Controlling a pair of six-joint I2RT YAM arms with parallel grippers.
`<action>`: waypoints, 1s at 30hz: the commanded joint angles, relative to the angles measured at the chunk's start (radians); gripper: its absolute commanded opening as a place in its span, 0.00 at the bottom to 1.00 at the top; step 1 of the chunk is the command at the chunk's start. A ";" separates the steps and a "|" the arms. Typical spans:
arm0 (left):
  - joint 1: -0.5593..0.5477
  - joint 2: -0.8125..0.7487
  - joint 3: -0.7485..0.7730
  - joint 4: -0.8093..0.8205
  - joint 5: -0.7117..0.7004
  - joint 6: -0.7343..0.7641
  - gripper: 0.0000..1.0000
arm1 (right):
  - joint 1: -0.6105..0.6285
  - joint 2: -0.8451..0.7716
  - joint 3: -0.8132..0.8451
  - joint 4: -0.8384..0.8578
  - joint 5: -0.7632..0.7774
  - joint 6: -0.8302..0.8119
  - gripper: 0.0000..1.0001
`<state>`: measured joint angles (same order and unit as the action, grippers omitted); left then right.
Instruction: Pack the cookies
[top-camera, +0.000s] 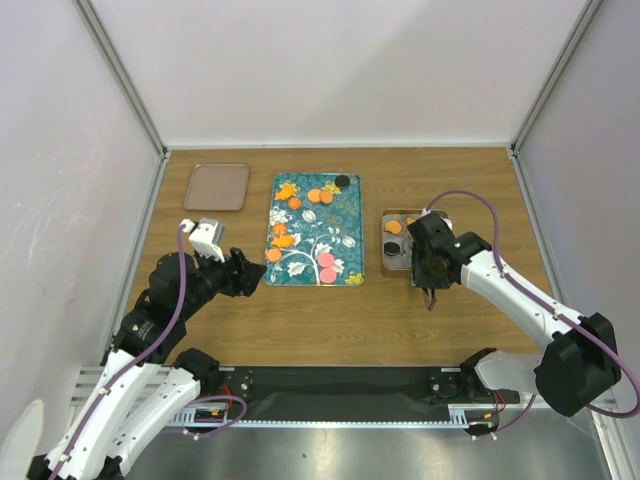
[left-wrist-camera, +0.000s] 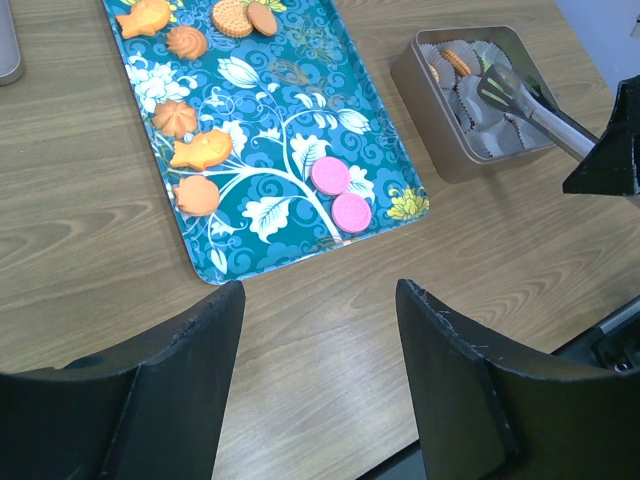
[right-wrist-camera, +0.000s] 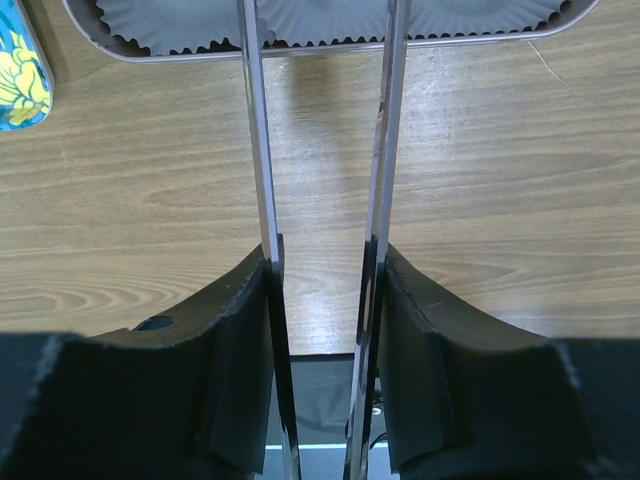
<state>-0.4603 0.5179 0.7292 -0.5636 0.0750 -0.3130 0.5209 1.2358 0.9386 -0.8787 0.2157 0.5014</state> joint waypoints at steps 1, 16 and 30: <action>-0.009 -0.007 0.003 0.025 0.003 0.008 0.68 | -0.007 -0.002 0.005 0.032 -0.001 -0.009 0.43; -0.009 -0.012 0.003 0.024 0.003 0.008 0.68 | -0.013 -0.018 0.020 0.018 -0.003 -0.014 0.47; -0.009 -0.012 0.004 0.018 -0.021 0.003 0.68 | 0.247 0.201 0.396 0.052 -0.006 -0.084 0.52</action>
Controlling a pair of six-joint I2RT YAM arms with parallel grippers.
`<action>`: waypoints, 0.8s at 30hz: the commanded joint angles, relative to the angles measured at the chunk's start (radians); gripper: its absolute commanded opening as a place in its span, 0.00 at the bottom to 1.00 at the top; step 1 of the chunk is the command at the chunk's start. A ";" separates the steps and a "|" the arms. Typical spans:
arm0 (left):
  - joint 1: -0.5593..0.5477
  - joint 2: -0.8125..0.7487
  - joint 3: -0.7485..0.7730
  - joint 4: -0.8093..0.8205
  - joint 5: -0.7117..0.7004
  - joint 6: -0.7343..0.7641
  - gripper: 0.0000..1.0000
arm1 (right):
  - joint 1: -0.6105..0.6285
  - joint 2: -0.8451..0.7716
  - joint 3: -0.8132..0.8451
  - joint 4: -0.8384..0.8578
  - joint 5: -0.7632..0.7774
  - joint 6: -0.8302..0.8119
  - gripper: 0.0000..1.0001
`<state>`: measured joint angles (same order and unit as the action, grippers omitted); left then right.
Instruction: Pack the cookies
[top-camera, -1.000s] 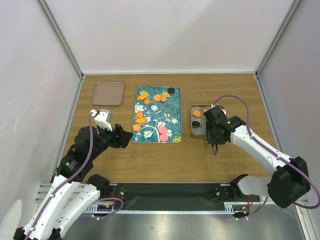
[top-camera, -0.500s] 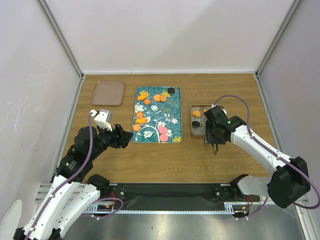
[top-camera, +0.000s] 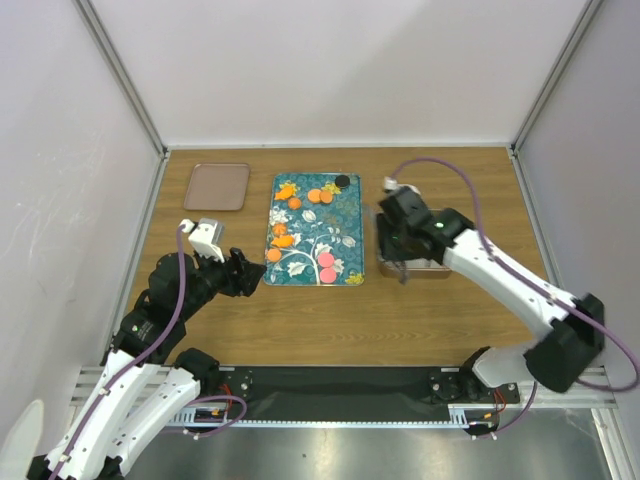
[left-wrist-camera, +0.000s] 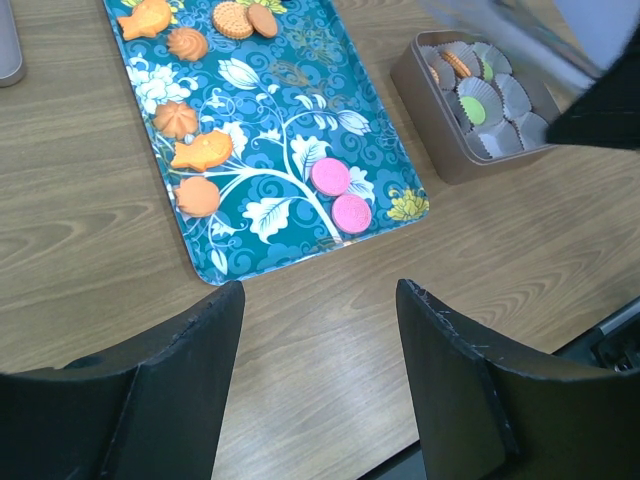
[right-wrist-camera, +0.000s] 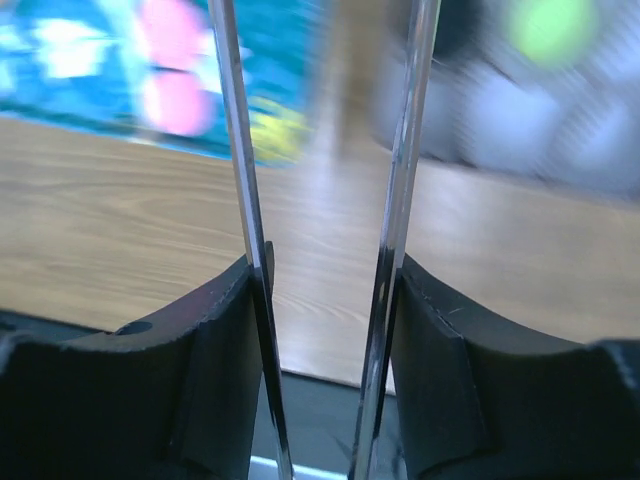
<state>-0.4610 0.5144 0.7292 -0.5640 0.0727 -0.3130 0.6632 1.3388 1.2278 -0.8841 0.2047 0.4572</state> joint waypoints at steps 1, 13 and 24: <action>-0.008 -0.016 0.006 0.018 -0.024 0.002 0.68 | 0.134 0.178 0.133 0.072 0.001 -0.064 0.52; -0.008 -0.091 0.010 -0.010 -0.152 -0.023 0.70 | 0.363 0.552 0.430 0.111 -0.168 -0.169 0.52; -0.008 -0.088 0.010 -0.007 -0.143 -0.021 0.71 | 0.383 0.635 0.453 0.094 -0.134 -0.143 0.50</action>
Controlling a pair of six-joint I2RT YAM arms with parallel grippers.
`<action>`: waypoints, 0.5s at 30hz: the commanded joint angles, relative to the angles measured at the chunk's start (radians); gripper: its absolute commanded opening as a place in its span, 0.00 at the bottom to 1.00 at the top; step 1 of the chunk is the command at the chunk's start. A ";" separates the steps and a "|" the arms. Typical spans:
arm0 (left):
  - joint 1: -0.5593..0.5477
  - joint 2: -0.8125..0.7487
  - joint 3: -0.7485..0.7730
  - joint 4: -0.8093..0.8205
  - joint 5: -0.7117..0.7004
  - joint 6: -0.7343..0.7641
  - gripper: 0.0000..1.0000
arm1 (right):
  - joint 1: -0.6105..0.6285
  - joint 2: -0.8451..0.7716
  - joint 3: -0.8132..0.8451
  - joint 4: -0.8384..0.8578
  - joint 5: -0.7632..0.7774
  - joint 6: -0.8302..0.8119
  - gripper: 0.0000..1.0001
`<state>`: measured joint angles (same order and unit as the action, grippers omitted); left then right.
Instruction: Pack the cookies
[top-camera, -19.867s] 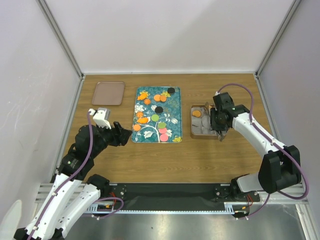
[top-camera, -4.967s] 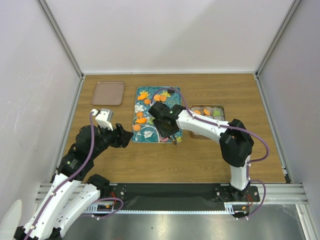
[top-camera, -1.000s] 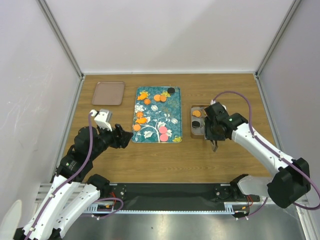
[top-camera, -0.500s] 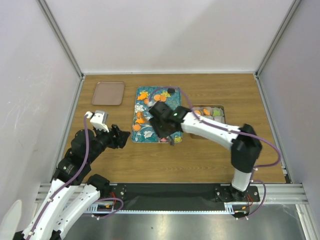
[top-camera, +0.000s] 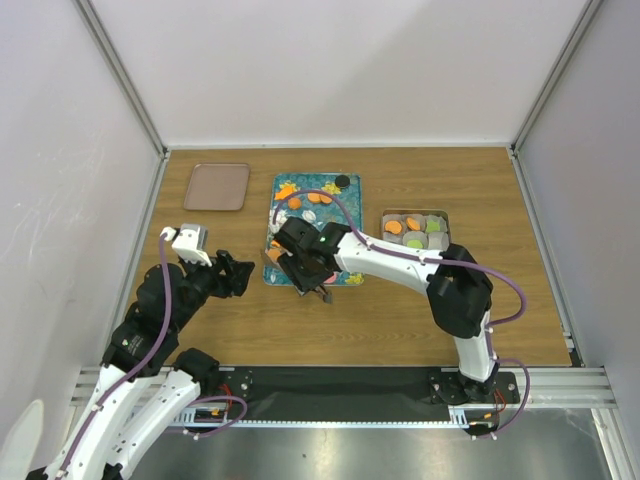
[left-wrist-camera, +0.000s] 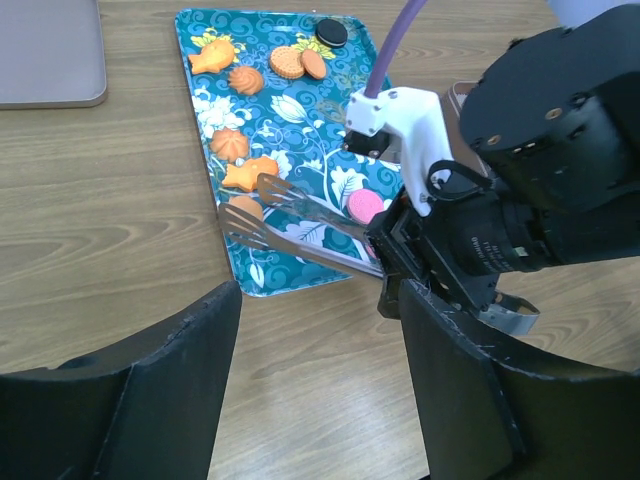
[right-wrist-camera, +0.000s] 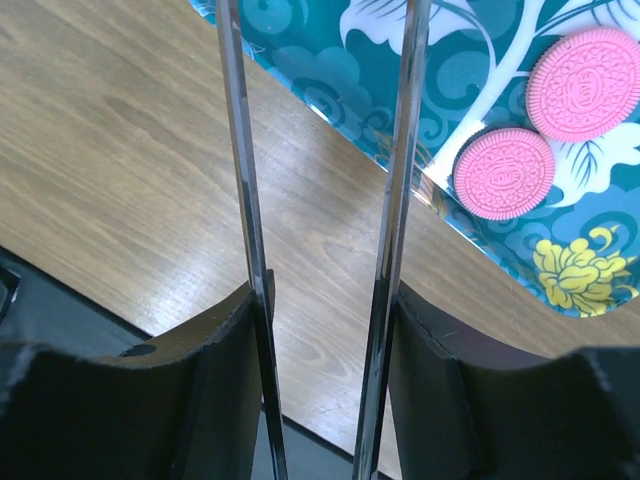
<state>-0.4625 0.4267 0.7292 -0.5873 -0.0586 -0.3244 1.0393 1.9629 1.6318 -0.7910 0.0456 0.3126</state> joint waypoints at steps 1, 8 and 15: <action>-0.007 0.001 0.010 0.017 -0.010 -0.010 0.71 | 0.007 0.017 0.049 0.001 0.025 0.003 0.50; -0.007 0.004 0.010 0.020 -0.004 -0.007 0.71 | 0.005 0.044 0.066 -0.007 0.045 0.006 0.48; -0.007 0.006 0.010 0.018 -0.003 -0.008 0.71 | 0.001 0.060 0.076 -0.010 0.062 0.010 0.47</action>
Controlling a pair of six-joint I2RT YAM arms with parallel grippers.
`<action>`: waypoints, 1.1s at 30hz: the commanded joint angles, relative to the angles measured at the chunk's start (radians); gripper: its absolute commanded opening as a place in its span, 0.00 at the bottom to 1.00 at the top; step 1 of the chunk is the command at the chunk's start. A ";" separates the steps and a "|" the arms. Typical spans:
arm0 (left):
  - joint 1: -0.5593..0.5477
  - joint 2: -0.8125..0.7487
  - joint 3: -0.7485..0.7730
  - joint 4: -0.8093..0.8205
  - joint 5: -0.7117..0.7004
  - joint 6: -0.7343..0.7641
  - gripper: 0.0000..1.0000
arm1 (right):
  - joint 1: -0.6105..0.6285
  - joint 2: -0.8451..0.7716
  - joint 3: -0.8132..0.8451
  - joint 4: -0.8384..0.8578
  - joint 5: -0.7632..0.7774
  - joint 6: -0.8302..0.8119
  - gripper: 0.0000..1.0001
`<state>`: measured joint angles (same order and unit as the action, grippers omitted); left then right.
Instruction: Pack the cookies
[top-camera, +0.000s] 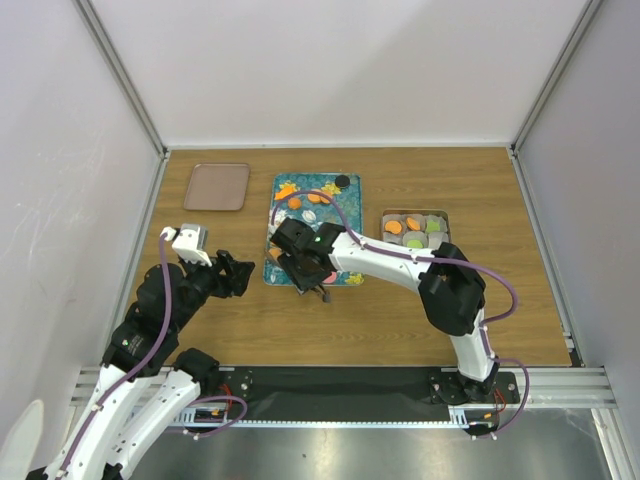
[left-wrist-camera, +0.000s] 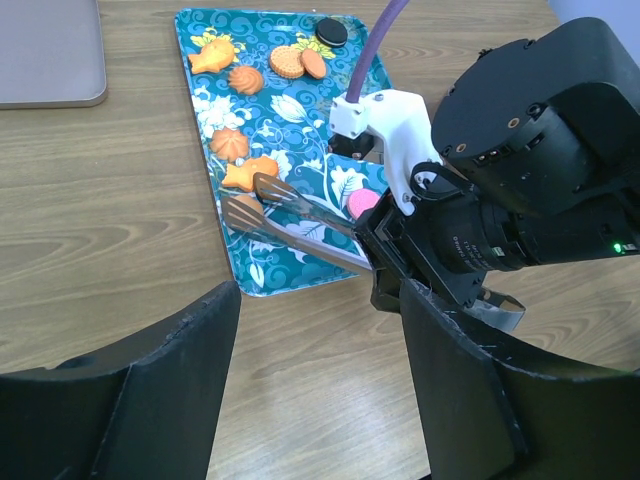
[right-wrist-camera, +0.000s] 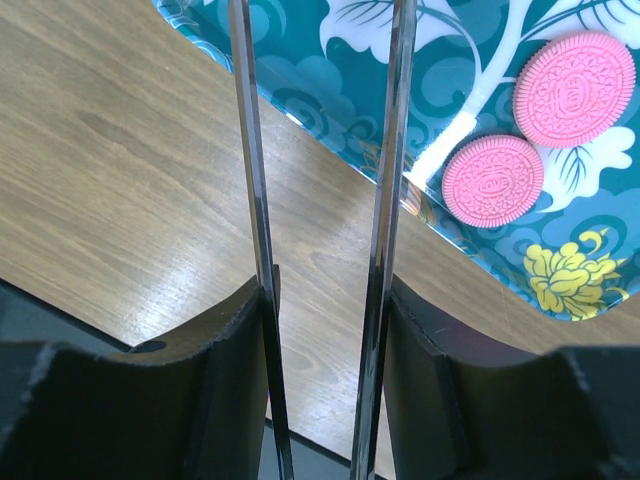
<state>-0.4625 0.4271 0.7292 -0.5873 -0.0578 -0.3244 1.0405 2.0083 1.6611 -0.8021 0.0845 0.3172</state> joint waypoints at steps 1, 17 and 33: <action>-0.007 0.006 0.010 0.018 -0.002 -0.008 0.71 | 0.001 0.017 0.048 -0.002 0.021 0.005 0.46; -0.007 0.009 0.010 0.021 0.001 -0.007 0.71 | -0.002 -0.042 0.040 -0.026 0.043 0.017 0.38; -0.007 0.006 0.009 0.023 0.013 -0.004 0.71 | -0.106 -0.419 -0.242 -0.103 0.149 0.140 0.37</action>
<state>-0.4625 0.4274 0.7292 -0.5869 -0.0540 -0.3241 0.9707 1.6733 1.4681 -0.8665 0.1730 0.4026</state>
